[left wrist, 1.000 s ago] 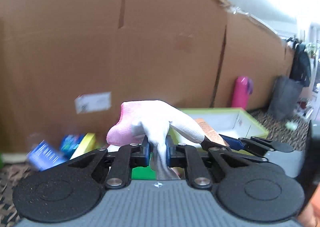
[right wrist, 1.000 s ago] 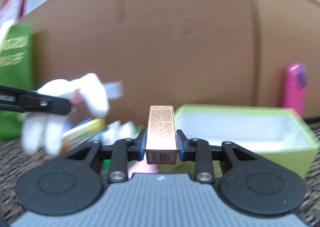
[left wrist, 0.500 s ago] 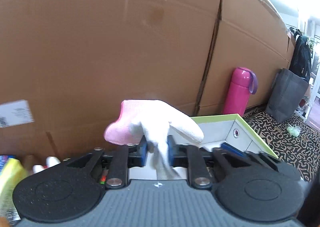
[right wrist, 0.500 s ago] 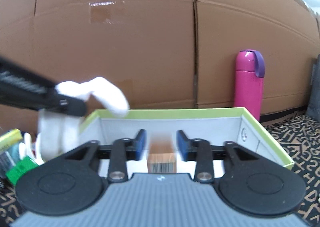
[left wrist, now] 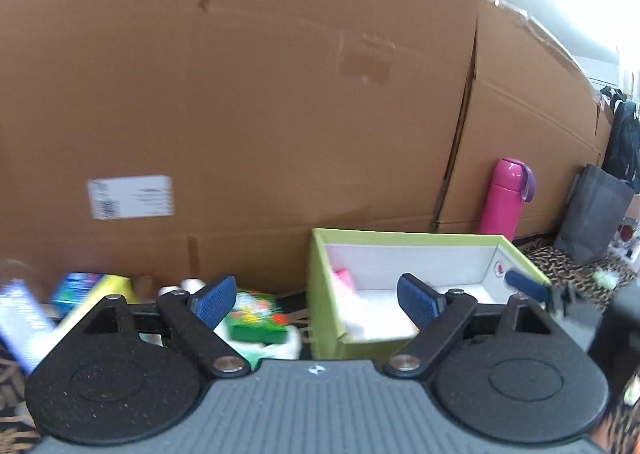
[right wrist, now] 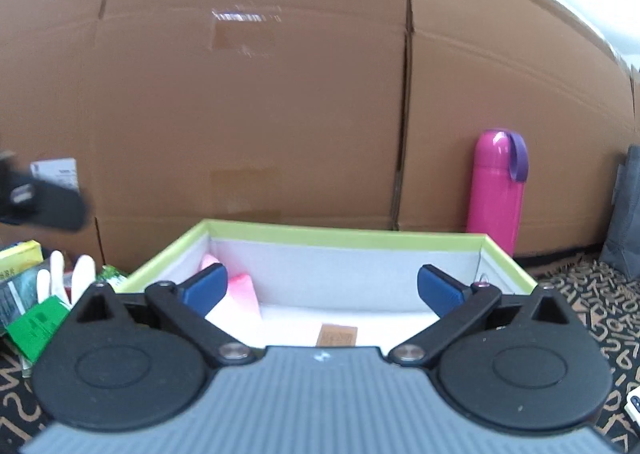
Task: Organize objects
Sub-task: 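Carry glove and copper box into the lime-green box and release both, then grasp the tan copper box with left tool while right tool grasps green box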
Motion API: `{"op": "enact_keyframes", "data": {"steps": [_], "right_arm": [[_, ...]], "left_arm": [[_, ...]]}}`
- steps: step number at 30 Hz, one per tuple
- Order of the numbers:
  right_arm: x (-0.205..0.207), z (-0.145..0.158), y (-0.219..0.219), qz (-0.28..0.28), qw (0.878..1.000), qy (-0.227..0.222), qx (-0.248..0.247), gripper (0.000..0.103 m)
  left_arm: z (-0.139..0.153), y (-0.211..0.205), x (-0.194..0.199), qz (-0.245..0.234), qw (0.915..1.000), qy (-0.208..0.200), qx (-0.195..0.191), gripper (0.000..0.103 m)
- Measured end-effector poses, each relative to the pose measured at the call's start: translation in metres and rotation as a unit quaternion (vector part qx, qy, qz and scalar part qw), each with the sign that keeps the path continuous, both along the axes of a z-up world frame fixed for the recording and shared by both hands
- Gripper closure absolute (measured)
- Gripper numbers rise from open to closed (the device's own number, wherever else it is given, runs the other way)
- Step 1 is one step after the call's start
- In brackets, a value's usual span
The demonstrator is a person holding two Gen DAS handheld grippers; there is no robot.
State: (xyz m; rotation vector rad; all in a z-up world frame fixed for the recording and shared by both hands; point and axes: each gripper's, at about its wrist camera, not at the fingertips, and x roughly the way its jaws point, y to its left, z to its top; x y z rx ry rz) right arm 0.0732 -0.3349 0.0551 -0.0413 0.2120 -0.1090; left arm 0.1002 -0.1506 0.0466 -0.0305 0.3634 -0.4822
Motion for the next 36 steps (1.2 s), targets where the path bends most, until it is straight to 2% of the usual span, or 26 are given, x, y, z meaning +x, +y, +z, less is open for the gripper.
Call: {"op": "enact_keyframes", "data": {"steps": [3,6,10,18,20,23,25,28,31,36], "right_arm": [[-0.014,0.005,0.007,0.015,0.999,-0.045,-0.009,0.000],[-0.035,0.006,0.016,0.026,0.995,-0.098,-0.001,0.000],[-0.047,0.011,0.031,0.079,0.990,-0.109,0.033,0.000],[-0.060,0.001,0.084,0.175,0.984,-0.035,0.015,0.000],[-0.058,-0.002,0.100,0.199,0.980,-0.012,0.007,0.000],[-0.054,-0.006,0.127,0.218,0.975,0.030,-0.032,0.000],[-0.051,-0.012,0.142,0.207,0.975,0.064,-0.054,0.000],[-0.041,-0.018,0.152,0.193,0.975,0.096,-0.055,0.000],[-0.025,-0.017,0.158,0.174,0.976,0.126,-0.038,0.000],[0.013,-0.023,0.175,0.133,0.975,0.174,-0.040,0.001]], "left_arm": [[-0.001,0.030,-0.022,0.026,0.9995,-0.017,-0.004,0.011],[-0.008,0.057,-0.034,0.057,0.9982,-0.011,-0.013,0.010],[-0.025,0.093,-0.047,0.094,0.9953,0.013,-0.018,0.010],[-0.045,0.137,-0.033,0.143,0.9875,0.055,-0.036,0.010],[-0.045,0.135,-0.020,0.137,0.9887,0.058,-0.021,0.010],[-0.049,0.132,-0.007,0.118,0.9917,0.047,0.017,0.010],[-0.057,0.135,-0.004,0.118,0.9917,0.040,0.029,0.014],[-0.065,0.143,0.000,0.110,0.9914,0.064,0.028,0.022],[-0.066,0.151,0.006,0.117,0.9902,0.076,0.000,0.022],[-0.072,0.157,0.017,0.109,0.9877,0.107,-0.035,0.034]]}}
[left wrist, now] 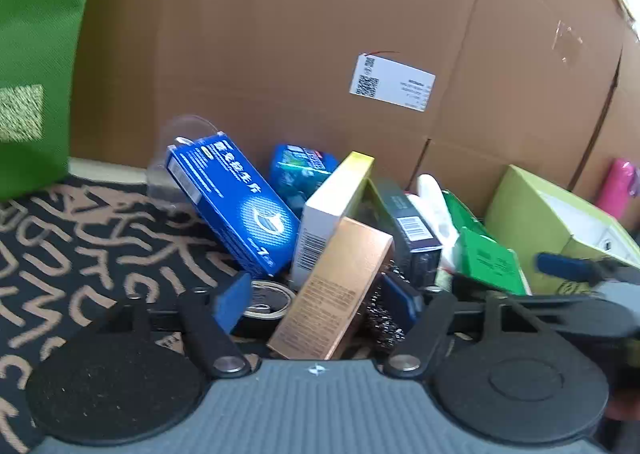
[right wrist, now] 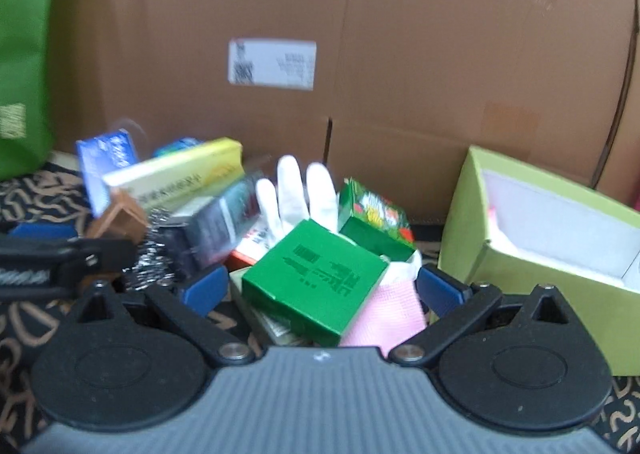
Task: Organize objects
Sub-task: 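Grasp the tan copper box with left tool while right tool grasps green box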
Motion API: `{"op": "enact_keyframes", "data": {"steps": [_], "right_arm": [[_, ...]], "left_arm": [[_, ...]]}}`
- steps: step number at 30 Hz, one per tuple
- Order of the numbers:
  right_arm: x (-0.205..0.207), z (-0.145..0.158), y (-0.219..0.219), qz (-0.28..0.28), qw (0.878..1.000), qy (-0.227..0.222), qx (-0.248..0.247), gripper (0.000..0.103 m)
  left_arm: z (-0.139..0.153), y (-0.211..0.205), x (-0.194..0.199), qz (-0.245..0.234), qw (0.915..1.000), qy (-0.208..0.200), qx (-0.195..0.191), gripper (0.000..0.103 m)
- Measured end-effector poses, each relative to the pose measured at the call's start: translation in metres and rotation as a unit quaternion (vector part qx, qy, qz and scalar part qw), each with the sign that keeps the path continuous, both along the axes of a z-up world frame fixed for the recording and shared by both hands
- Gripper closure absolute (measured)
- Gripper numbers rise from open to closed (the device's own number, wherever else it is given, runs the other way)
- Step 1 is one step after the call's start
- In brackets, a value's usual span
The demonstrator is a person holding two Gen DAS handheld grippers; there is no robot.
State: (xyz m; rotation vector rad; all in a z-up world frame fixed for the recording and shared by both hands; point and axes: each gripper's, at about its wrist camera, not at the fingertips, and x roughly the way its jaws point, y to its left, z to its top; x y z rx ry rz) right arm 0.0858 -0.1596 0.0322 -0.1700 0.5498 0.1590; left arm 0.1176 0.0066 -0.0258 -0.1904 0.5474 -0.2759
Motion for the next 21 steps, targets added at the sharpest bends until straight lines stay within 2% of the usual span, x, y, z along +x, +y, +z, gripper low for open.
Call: {"op": "enact_keyframes", "data": {"steps": [1,2,4,7,11,13,17,19,20,21], "right_arm": [[0.004,-0.004,0.000,-0.004,1.000,0.007,0.009,0.010],[0.005,-0.007,-0.002,0.003,1.000,0.013,0.025,0.026],[0.002,-0.009,-0.005,0.026,0.999,0.026,0.038,0.031],[-0.016,-0.007,-0.006,0.058,0.998,0.009,0.004,0.033],[-0.032,-0.013,-0.014,0.126,0.992,0.031,0.000,0.033],[-0.036,-0.016,-0.019,0.125,0.992,0.033,-0.003,0.034],[-0.038,-0.012,-0.022,0.112,0.993,0.023,0.009,0.030],[-0.038,-0.013,-0.020,0.110,0.994,0.024,0.003,0.030],[-0.038,-0.012,-0.019,0.109,0.994,0.022,0.001,0.030],[-0.040,-0.011,-0.019,0.108,0.994,0.019,0.000,0.030]], "left_arm": [[0.001,-0.001,-0.001,-0.006,1.0000,0.000,0.000,0.040],[0.002,-0.002,-0.002,-0.016,0.9999,0.002,0.000,0.054],[0.005,-0.006,-0.006,-0.026,0.9996,0.000,0.015,0.059],[0.007,-0.014,-0.016,-0.042,0.9982,-0.007,0.044,0.067],[0.010,-0.023,-0.023,-0.082,0.9960,0.008,0.035,0.066],[0.008,-0.028,-0.026,-0.081,0.9959,0.006,0.039,0.066],[0.001,-0.031,-0.021,-0.064,0.9969,0.022,0.039,0.055],[-0.002,-0.028,-0.016,-0.057,0.9974,0.035,0.028,0.058],[-0.002,-0.027,-0.015,-0.061,0.9970,0.040,0.024,0.067],[-0.002,-0.027,-0.017,-0.063,0.9969,0.041,0.022,0.067]]}}
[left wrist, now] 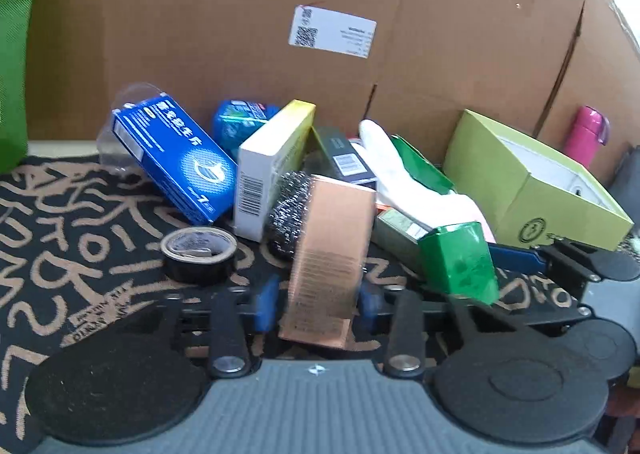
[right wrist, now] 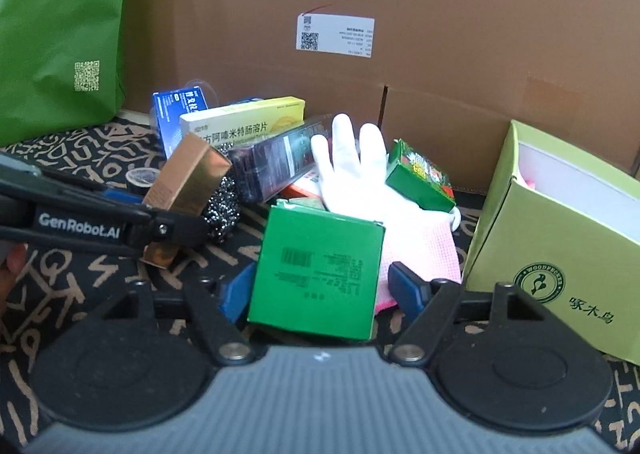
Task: Organize objects
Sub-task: 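Grasp the tan copper box with left tool while right tool grasps green box, then carry both boxes into the lime-green box and open both tools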
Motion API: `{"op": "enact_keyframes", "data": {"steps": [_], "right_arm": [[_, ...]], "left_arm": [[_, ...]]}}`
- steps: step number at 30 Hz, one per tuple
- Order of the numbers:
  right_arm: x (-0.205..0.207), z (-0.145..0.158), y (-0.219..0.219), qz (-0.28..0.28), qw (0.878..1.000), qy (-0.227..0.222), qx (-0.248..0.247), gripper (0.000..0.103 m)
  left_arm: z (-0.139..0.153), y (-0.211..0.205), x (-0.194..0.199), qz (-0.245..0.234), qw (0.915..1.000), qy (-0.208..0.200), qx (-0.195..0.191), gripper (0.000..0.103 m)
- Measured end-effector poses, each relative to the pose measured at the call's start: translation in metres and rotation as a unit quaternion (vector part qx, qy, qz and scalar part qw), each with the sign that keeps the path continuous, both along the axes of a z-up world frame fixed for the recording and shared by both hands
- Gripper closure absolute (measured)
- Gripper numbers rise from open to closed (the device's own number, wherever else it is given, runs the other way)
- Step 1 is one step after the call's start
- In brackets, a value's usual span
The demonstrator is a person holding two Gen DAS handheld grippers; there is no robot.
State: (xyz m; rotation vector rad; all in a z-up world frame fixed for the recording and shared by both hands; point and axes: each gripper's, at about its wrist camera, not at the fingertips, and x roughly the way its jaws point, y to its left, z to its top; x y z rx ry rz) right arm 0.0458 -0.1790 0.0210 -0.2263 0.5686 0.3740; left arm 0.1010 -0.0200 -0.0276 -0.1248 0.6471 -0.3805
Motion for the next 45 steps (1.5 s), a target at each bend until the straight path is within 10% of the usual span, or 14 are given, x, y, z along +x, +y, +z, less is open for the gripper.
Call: {"op": "enact_keyframes", "data": {"steps": [9,21,30,42,45], "right_arm": [[-0.003,0.002,-0.002,-0.002,1.000,0.000,0.011,0.039],[-0.012,0.053,-0.036,-0.062,0.983,-0.167,0.034,0.039],[0.027,0.057,-0.128,-0.220,0.956,-0.193,0.012,0.039],[0.046,0.041,-0.204,-0.322,0.933,-0.162,0.008,0.036],[0.052,0.033,-0.202,-0.340,0.926,-0.159,-0.027,0.004]], "left_arm": [[-0.001,-0.008,-0.002,0.008,0.9996,-0.018,0.022,0.069],[0.062,-0.018,-0.019,-0.002,0.9933,-0.108,-0.042,0.070],[0.103,-0.112,0.000,-0.078,0.9885,-0.125,-0.036,0.070],[0.084,-0.234,0.042,-0.141,0.9880,-0.059,-0.023,0.069],[0.080,-0.230,0.041,-0.133,0.9878,-0.052,-0.061,0.013]]}}
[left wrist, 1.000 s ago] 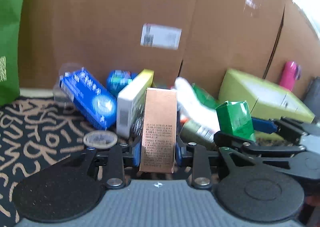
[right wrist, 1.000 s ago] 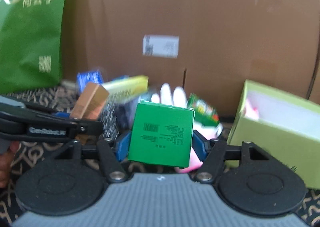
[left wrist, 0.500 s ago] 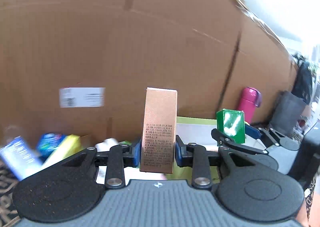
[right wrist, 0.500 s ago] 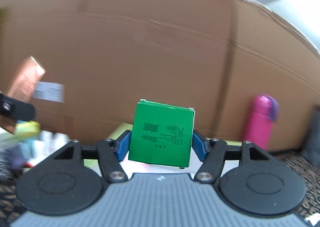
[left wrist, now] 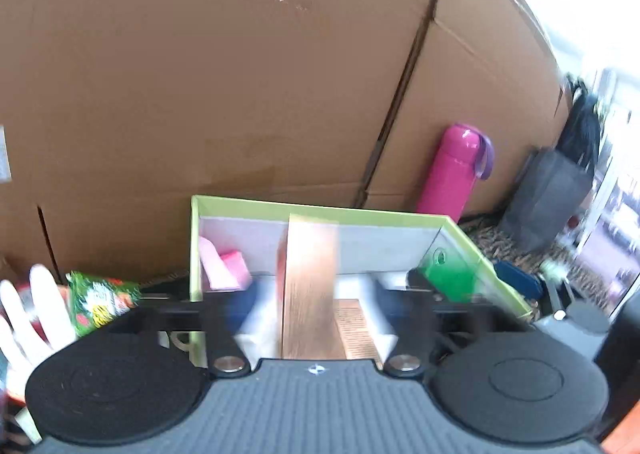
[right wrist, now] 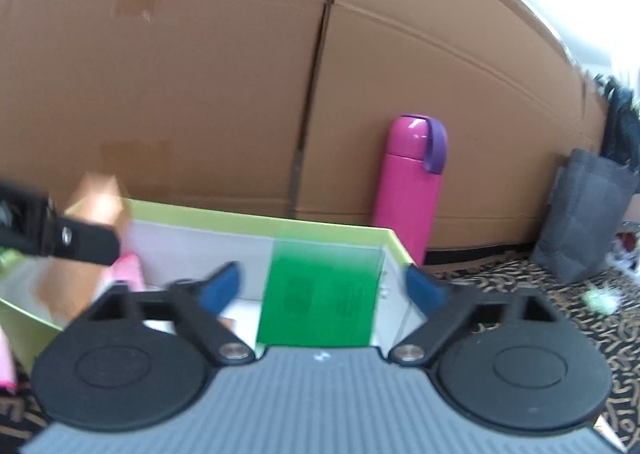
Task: Organize objects
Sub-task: 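Carry both boxes into the lime-green box and open both tools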
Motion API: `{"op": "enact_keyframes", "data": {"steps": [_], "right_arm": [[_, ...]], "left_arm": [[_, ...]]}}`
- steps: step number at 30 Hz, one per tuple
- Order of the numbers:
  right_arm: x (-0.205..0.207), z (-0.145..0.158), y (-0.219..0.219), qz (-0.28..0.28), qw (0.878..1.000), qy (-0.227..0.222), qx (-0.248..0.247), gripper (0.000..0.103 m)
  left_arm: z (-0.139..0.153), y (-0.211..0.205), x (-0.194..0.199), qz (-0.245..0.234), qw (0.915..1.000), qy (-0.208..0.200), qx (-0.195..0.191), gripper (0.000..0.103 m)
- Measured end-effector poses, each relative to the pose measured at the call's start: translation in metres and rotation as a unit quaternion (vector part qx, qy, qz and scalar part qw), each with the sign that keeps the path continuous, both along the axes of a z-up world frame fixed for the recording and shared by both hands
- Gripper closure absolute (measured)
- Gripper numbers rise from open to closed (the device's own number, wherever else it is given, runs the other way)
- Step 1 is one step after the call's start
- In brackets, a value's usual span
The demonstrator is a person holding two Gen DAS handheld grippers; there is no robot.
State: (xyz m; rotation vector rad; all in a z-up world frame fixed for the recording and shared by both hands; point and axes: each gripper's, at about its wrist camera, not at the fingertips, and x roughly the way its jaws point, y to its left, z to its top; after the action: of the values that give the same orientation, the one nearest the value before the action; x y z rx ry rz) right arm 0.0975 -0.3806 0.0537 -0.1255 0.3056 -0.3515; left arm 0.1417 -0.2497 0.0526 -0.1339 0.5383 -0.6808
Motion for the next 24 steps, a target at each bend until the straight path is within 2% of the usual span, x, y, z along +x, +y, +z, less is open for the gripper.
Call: {"op": "enact_keyframes", "data": {"steps": [1,2,5,11,16,21,24], "right_arm": [[0.001,-0.001,0.002,-0.005,1.000,0.000,-0.008,0.001],[0.001,-0.001,0.004,-0.006,1.000,0.001,-0.015,0.000],[-0.003,-0.003,0.006,-0.005,1.000,0.001,-0.023,0.000],[0.001,-0.005,0.010,-0.004,1.000,-0.004,-0.026,0.000],[-0.010,-0.001,0.019,0.011,0.999,-0.032,-0.016,0.000],[-0.029,0.006,0.032,0.057,0.995,-0.078,0.019,0.000],[-0.041,0.010,0.044,0.109,0.987,-0.107,0.043,0.000]], "left_arm": [[0.001,0.003,-0.007,0.018,0.9997,-0.009,-0.011,0.007],[0.002,0.007,-0.012,0.030,0.9992,-0.023,-0.015,0.007],[0.007,0.011,-0.023,0.028,0.9984,-0.048,0.003,0.007],[0.012,0.033,-0.042,0.054,0.9965,-0.064,0.010,0.007],[0.014,0.054,-0.051,0.075,0.9943,-0.073,0.019,0.007],[0.006,0.092,-0.067,0.106,0.9895,-0.090,0.041,0.007],[0.002,0.119,-0.072,0.136,0.9841,-0.101,0.053,0.007]]}}
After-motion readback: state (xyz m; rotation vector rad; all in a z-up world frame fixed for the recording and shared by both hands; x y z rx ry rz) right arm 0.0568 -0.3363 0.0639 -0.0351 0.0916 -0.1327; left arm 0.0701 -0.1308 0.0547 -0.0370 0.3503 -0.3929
